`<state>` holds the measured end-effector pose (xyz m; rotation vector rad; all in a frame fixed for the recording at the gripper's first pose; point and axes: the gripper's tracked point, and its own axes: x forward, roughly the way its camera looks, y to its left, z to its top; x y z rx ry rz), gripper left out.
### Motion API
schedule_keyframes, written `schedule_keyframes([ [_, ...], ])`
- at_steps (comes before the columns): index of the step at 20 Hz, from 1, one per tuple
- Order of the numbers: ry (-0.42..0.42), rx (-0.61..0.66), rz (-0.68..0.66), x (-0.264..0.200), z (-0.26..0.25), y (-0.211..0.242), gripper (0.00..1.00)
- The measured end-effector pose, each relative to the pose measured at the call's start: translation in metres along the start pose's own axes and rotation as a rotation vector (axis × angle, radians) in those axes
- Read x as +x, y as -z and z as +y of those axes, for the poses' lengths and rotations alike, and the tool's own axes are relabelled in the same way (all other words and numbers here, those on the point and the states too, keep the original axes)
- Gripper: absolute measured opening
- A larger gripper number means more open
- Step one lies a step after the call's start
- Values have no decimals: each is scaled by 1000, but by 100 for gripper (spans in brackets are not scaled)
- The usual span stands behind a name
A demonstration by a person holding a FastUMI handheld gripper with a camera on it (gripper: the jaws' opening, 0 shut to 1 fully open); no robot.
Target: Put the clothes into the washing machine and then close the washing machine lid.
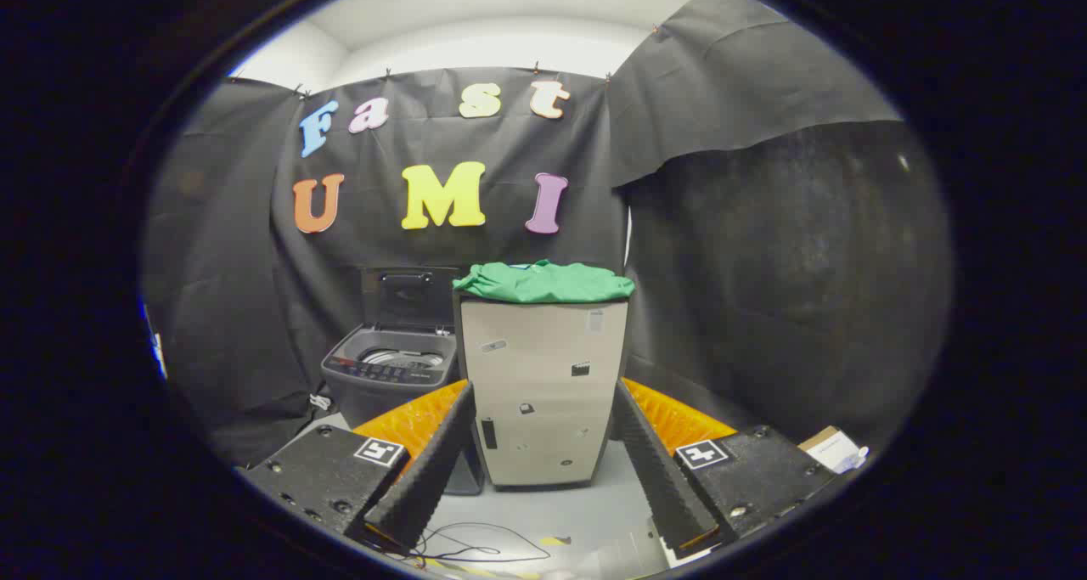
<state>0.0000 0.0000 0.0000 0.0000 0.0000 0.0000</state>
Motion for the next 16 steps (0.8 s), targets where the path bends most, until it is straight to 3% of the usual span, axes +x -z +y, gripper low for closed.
schedule_keyframes([
  [16, 3, -17, -1, -4, -14, 0, 100],
])
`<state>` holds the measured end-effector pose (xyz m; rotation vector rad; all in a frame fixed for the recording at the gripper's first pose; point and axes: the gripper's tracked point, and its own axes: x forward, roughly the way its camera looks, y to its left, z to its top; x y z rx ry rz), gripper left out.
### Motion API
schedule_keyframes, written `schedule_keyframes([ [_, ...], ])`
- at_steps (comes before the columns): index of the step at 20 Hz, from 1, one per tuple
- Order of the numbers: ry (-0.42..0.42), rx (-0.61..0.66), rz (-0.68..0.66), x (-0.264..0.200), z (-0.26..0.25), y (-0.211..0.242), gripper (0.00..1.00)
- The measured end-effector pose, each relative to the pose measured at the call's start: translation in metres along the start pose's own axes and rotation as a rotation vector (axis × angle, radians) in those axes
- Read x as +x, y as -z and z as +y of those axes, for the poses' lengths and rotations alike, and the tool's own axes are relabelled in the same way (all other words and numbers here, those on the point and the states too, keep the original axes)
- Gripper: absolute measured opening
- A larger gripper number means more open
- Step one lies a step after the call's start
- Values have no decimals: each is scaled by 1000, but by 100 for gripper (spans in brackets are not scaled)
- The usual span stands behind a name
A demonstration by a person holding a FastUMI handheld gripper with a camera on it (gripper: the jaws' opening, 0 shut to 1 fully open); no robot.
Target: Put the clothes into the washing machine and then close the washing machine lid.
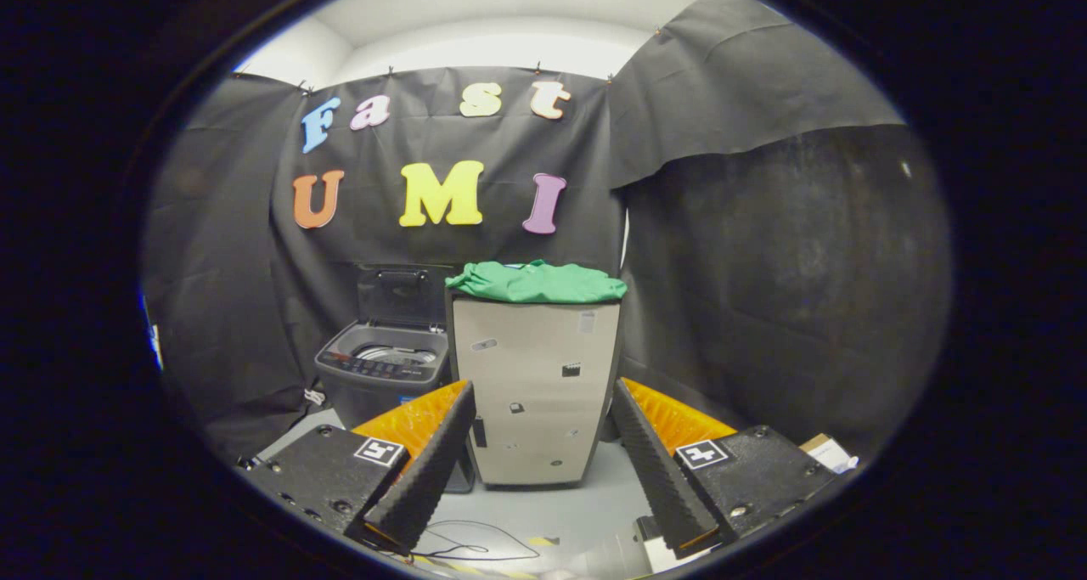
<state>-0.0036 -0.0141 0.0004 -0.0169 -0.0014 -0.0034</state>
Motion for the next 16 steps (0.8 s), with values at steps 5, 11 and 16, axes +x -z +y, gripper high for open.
schedule_keyframes([
  [5, 17, -9, 14, -5, 1, -7, 100],
  [11, 91, 19, -27, -5, -6, -57, 100],
  [16, 135, 38, -23, 15, -11, -109, 100],
])
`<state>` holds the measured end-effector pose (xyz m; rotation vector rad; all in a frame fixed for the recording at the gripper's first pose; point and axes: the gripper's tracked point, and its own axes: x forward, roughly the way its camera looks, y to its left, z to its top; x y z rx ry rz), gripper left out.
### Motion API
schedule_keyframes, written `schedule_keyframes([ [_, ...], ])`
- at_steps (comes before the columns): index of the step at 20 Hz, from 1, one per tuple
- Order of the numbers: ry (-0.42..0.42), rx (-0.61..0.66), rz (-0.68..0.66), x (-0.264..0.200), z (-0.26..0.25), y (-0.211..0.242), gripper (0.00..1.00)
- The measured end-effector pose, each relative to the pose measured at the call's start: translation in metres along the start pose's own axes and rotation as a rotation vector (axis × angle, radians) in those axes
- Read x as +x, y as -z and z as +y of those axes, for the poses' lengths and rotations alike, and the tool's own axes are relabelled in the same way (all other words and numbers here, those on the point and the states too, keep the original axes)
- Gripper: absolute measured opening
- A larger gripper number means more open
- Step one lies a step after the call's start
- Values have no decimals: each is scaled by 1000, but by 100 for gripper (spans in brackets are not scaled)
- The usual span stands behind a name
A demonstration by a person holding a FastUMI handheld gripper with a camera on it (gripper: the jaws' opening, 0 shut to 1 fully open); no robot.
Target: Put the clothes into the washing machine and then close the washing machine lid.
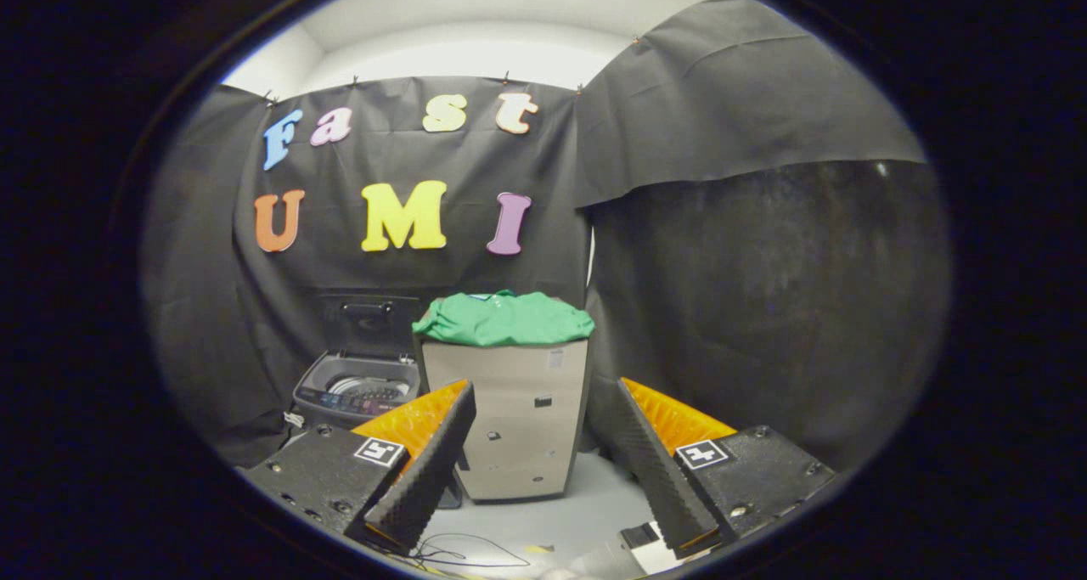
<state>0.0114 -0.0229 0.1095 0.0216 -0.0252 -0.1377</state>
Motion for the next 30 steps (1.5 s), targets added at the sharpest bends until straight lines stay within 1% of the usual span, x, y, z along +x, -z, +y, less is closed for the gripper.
schedule_keyframes([
  [2, 3, -7, -6, 15, 2, -22, 100],
  [5, -24, -13, -24, 44, 13, -55, 100],
  [8, -70, -15, -32, 83, 26, -83, 100],
  [12, -139, -15, -27, 144, 49, -118, 100],
  [16, -179, -34, -1, 216, 68, -142, 100],
  [18, -199, -52, 13, 255, 80, -150, 100],
  [22, -231, -41, 64, 330, 101, -155, 100],
  [26, -241, -39, 146, 406, 115, -148, 100],
  [30, -244, -24, 266, 469, 126, -122, 100],
])
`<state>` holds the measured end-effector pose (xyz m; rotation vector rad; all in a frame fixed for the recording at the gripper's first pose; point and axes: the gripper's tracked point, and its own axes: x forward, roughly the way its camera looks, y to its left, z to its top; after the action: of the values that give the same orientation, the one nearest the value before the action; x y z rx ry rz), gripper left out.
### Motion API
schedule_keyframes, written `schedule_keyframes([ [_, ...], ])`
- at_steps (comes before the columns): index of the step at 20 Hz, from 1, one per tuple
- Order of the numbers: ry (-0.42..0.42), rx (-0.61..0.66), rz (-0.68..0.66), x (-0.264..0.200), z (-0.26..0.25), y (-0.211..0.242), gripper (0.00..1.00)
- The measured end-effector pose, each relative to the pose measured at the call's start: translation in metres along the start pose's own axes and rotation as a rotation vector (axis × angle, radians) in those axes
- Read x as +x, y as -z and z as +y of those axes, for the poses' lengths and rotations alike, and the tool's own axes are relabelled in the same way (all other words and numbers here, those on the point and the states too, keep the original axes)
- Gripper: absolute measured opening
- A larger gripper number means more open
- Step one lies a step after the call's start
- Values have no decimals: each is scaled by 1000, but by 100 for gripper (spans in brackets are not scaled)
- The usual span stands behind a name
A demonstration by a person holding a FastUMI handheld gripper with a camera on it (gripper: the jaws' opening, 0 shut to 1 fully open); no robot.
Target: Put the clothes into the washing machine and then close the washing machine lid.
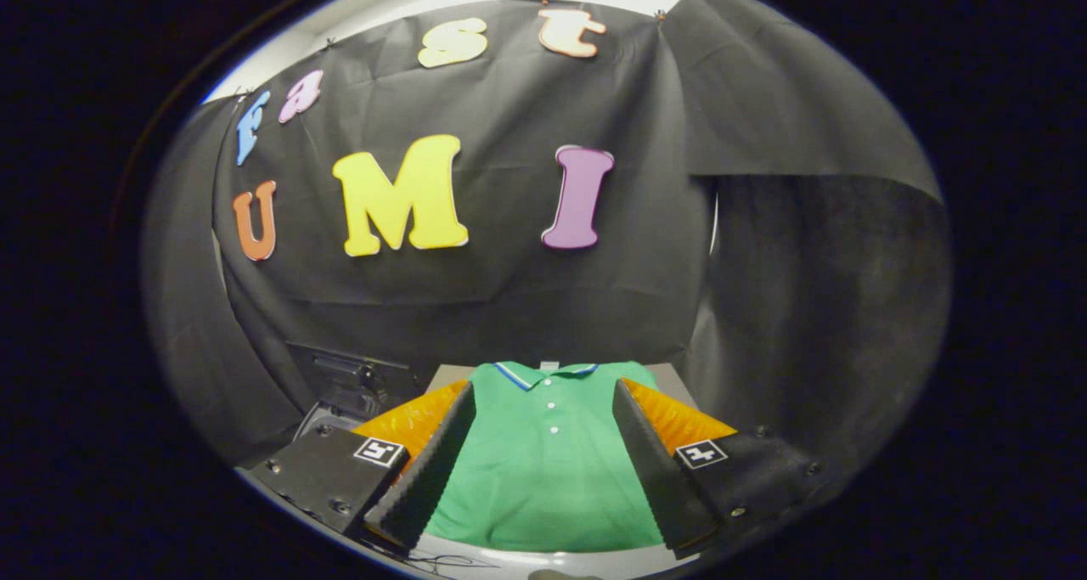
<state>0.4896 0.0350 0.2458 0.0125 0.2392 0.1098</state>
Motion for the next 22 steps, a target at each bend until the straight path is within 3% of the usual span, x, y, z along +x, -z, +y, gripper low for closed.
schedule_keyframes([
  [9, 38, 21, 292, 102, -7, 71, 100],
  [13, 40, 44, 392, 111, -9, 100, 100],
  [15, 47, -8, 404, 110, -10, 101, 100],
  [22, 32, -16, 429, 110, -7, 100, 100],
])
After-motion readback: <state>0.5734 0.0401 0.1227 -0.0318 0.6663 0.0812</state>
